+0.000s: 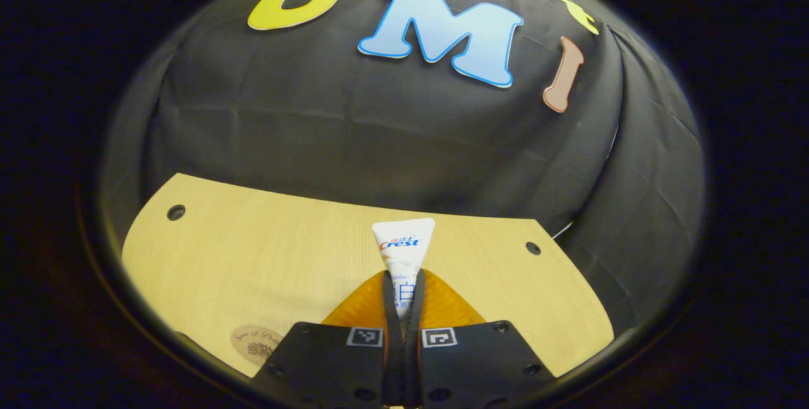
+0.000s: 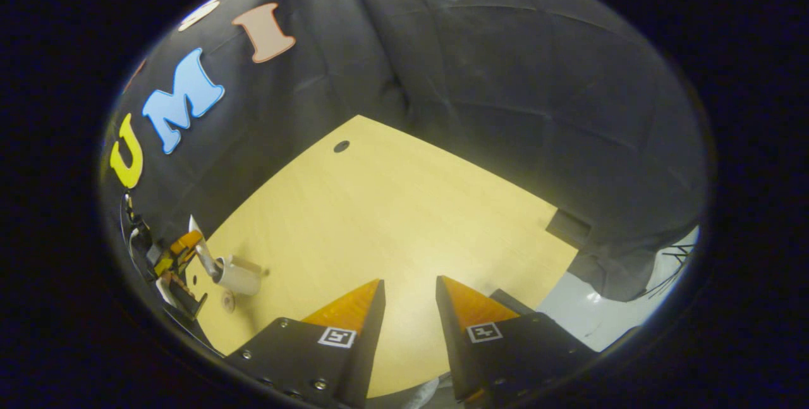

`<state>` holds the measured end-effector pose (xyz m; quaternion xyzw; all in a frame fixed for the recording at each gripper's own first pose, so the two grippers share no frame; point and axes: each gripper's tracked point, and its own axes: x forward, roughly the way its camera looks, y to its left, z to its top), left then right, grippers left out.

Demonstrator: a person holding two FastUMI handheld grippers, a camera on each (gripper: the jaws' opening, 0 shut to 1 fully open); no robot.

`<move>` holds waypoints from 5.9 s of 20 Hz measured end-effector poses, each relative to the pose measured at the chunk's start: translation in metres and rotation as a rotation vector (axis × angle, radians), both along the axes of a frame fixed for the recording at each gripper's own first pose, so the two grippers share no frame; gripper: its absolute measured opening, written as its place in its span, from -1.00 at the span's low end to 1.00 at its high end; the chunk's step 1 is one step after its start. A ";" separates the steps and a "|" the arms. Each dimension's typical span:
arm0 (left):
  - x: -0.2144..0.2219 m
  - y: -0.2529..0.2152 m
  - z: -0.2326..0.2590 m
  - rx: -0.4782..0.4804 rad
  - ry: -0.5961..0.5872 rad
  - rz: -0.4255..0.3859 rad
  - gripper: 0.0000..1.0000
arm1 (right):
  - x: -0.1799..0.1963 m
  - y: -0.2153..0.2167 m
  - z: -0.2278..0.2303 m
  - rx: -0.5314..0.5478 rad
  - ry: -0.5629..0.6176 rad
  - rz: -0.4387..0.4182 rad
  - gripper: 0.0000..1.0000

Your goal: Put the toothbrush and toothpaste on the desktop into the cup, then pick up the cup and place it on the coaster on the desktop.

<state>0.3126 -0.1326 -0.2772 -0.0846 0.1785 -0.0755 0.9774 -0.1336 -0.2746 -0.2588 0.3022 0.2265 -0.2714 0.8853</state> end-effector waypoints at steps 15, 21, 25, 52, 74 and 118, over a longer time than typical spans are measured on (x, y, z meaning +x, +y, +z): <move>-0.084 0.018 0.017 0.038 -0.128 0.115 1.00 | 0.047 0.046 -0.002 -0.017 -0.003 0.217 -0.02; -0.142 0.046 0.056 -0.006 -0.185 0.160 0.94 | 0.085 0.080 0.011 -0.119 -0.005 0.414 -0.02; -0.177 0.068 0.064 -0.033 -0.194 0.207 0.94 | 0.111 0.104 0.020 -0.189 -0.004 0.547 -0.02; -0.364 0.162 -0.026 -0.035 0.087 0.495 0.94 | 0.310 0.231 0.019 -0.910 0.417 1.576 0.10; -0.394 0.233 -0.053 -0.092 0.152 0.697 0.94 | 0.332 0.259 -0.016 -0.994 0.470 1.637 -0.47; -0.380 0.238 -0.058 -0.091 0.197 0.516 0.94 | 0.338 0.436 0.005 -0.629 0.320 1.404 -0.17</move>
